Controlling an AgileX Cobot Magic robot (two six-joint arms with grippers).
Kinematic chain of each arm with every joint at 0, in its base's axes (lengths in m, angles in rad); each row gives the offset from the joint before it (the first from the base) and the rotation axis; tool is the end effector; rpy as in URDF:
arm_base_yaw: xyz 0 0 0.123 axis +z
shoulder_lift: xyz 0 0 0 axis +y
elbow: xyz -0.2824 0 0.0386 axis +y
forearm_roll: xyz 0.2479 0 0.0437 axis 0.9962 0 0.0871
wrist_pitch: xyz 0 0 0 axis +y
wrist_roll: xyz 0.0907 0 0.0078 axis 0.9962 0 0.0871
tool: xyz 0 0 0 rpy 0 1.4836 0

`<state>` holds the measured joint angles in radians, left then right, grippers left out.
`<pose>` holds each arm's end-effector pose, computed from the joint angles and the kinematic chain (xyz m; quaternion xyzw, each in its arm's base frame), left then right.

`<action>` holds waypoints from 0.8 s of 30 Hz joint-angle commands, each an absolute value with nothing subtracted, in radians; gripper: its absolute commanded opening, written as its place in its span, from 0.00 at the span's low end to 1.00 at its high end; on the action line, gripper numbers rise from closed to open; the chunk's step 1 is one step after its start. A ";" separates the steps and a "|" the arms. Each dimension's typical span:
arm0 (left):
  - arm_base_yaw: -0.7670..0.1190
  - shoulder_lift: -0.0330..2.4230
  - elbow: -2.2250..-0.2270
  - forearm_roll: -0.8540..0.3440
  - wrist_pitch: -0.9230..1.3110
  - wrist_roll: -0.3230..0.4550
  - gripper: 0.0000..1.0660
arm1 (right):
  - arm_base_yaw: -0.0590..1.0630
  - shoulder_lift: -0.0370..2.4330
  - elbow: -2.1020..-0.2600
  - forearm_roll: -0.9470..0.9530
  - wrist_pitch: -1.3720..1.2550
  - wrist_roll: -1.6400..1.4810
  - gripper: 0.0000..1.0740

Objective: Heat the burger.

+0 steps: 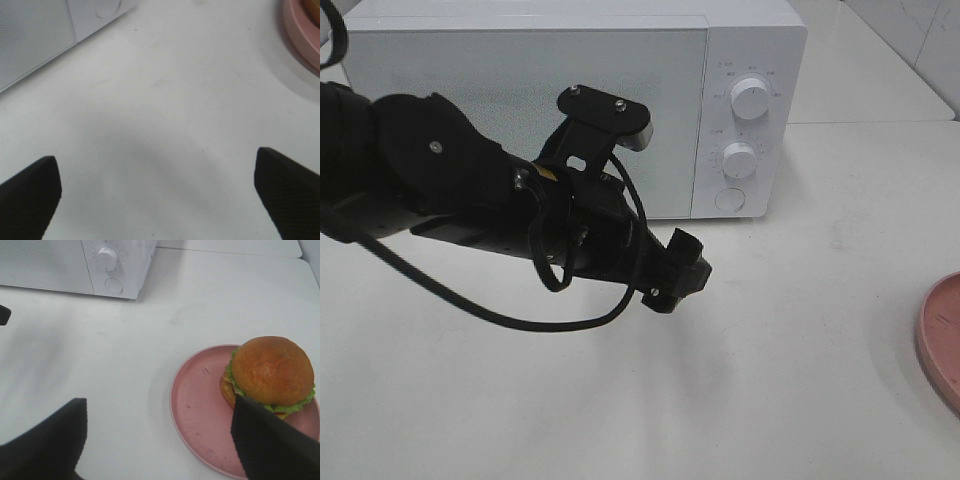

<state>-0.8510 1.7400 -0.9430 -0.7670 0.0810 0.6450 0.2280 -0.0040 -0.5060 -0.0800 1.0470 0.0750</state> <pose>0.2304 -0.2707 0.1849 0.3390 0.8555 -0.2051 0.3332 -0.0042 -0.0074 0.2801 -0.0632 0.8440 0.0407 0.5311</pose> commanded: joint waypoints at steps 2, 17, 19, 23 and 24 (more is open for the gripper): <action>-0.854 1.659 -0.942 -0.668 0.231 0.641 0.97 | 0.221 -0.031 -0.506 -0.085 1.037 0.068 0.71; -0.576 1.485 -0.943 -0.542 0.695 0.418 0.97 | 0.221 -0.031 -0.506 -0.085 1.037 0.068 0.71; -0.499 1.432 -0.943 -0.486 0.792 0.367 0.97 | 0.221 -0.031 -0.506 -0.085 1.037 0.068 0.71; -0.416 1.357 -0.943 -0.400 0.898 0.293 0.97 | 0.221 -0.031 -0.506 -0.085 1.037 0.068 0.71; -0.394 1.337 -0.943 -0.373 0.923 0.273 0.97 | 0.221 -0.031 -0.506 -0.085 1.037 0.068 0.71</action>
